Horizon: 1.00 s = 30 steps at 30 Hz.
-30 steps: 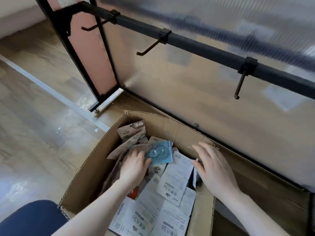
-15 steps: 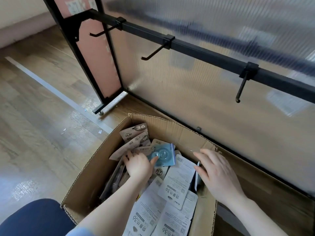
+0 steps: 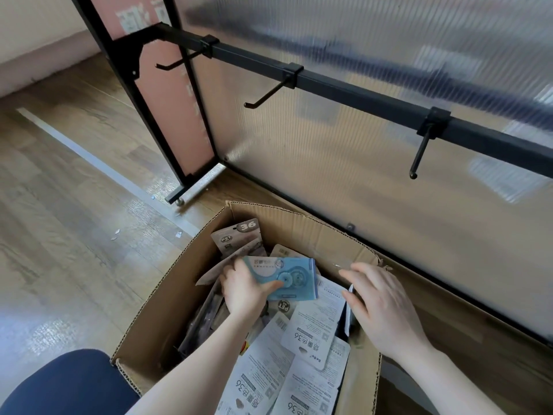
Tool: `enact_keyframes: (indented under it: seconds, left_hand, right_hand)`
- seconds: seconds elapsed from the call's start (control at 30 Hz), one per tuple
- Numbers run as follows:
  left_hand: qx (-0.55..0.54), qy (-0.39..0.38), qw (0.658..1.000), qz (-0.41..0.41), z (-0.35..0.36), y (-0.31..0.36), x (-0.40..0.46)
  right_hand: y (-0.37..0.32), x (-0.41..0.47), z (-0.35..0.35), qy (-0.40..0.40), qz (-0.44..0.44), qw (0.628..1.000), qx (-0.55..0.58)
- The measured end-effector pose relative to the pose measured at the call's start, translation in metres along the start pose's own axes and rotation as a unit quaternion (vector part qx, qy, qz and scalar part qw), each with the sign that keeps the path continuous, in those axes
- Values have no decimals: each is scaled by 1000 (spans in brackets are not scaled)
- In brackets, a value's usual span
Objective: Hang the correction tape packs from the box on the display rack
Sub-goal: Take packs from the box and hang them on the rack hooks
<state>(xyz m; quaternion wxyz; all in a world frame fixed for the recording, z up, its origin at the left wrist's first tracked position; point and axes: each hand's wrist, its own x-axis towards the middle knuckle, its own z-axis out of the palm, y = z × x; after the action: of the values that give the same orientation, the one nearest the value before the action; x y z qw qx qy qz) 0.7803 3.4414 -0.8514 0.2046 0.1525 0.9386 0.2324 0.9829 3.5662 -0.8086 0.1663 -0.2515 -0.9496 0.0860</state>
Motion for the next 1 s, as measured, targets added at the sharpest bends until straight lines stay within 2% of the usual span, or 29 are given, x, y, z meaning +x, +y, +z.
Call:
enact_keyframes:
  seconds: [0.2, 0.33, 0.5, 0.57, 0.73, 0.87, 1.0]
  left_hand:
    - [-119, 17, 991, 57, -4, 3, -19]
    - [-169, -27, 983, 65, -6, -1, -22]
    - [-300, -95, 949, 11, -27, -2, -25]
    - [-316, -111, 942, 6, -36, -3, -28]
    - [-282, -112, 953, 2, -50, -9, -27]
    - [-331, -107, 937, -21, -57, -8, -29]
    - [-366, -87, 927, -7, -65, -10, -29]
  right_hand:
    - [0, 0, 0, 7, -2, 1000, 8]
    - [-1, 1, 0, 10, -4, 1000, 11]
    - [-2, 1, -2, -3, -1, 1000, 12]
    - [-2, 1, -2, -8, 2, 1000, 13]
    - [-3, 2, -4, -20, 9, 1000, 12]
    - [-4, 2, -6, -22, 7, 1000, 11]
    - [-5, 4, -7, -25, 4, 1000, 10]
